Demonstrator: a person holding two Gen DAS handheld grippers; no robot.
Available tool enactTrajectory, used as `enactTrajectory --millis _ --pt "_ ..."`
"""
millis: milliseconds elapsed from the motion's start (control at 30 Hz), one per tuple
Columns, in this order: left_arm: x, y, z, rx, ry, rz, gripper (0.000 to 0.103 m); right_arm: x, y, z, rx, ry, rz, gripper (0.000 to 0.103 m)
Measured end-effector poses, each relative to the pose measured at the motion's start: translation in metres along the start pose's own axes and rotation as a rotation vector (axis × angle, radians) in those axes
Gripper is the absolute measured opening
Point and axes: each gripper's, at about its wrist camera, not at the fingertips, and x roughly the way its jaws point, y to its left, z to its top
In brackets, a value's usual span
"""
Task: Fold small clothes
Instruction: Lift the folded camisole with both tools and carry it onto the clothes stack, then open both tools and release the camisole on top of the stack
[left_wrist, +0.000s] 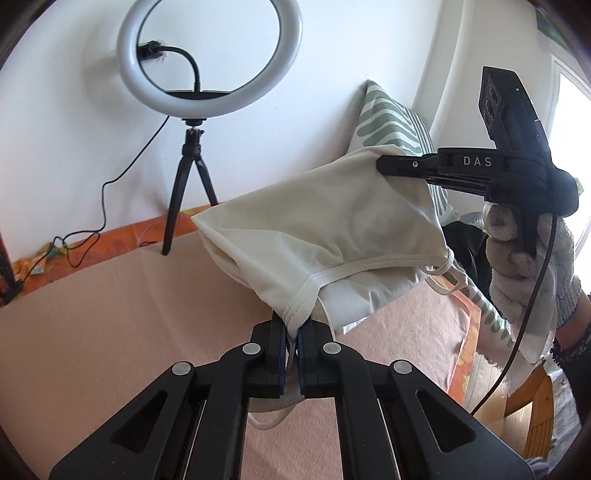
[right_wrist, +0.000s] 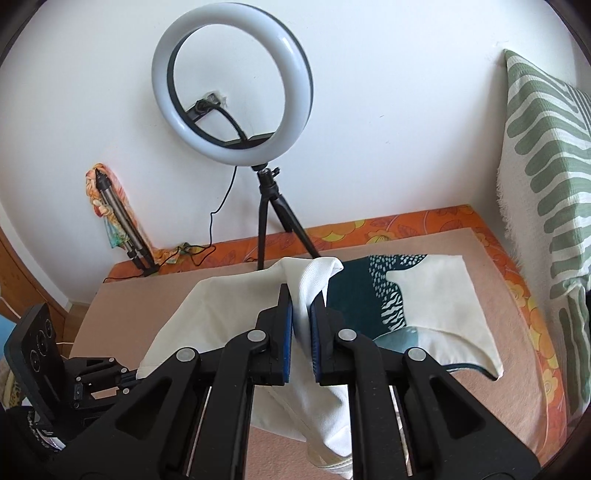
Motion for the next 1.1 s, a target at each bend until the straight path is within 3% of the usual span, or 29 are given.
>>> enactTrajectory --millis 300,567,800,867,900,967,1000,1100 --pt "0.074 -0.032 0.038 0.055 -0.011 -0.033 0.003 0.032 -0.065 0.033 -0.024 -0.012 -0.079 0.009" --pt "0.142 -0.045 0.032 0.091 0.063 -0.032 0.003 0.087 -0.134 0.026 0.04 0.02 -0.133 0.009" --pt "0.16 -0.066 0.018 0.188 0.119 0.033 0.004 0.131 -0.17 0.016 0.081 0.072 -0.245 0.01" --pt "0.158 -0.068 0.018 0.199 0.132 0.05 0.006 0.137 -0.175 0.012 0.083 0.08 -0.297 0.02" --pt "0.156 -0.069 0.019 0.196 0.136 0.05 0.008 0.138 -0.176 0.011 0.081 0.081 -0.325 0.023" --pt "0.149 -0.072 0.021 0.204 0.123 0.067 0.029 0.135 -0.179 0.009 0.083 0.073 -0.359 0.038" --pt "0.143 -0.075 0.021 0.209 0.108 0.064 0.044 0.132 -0.18 0.008 0.088 0.067 -0.353 0.038" --pt "0.126 -0.086 0.022 0.249 0.057 0.085 0.047 0.12 -0.179 0.009 0.09 0.049 -0.362 0.046"
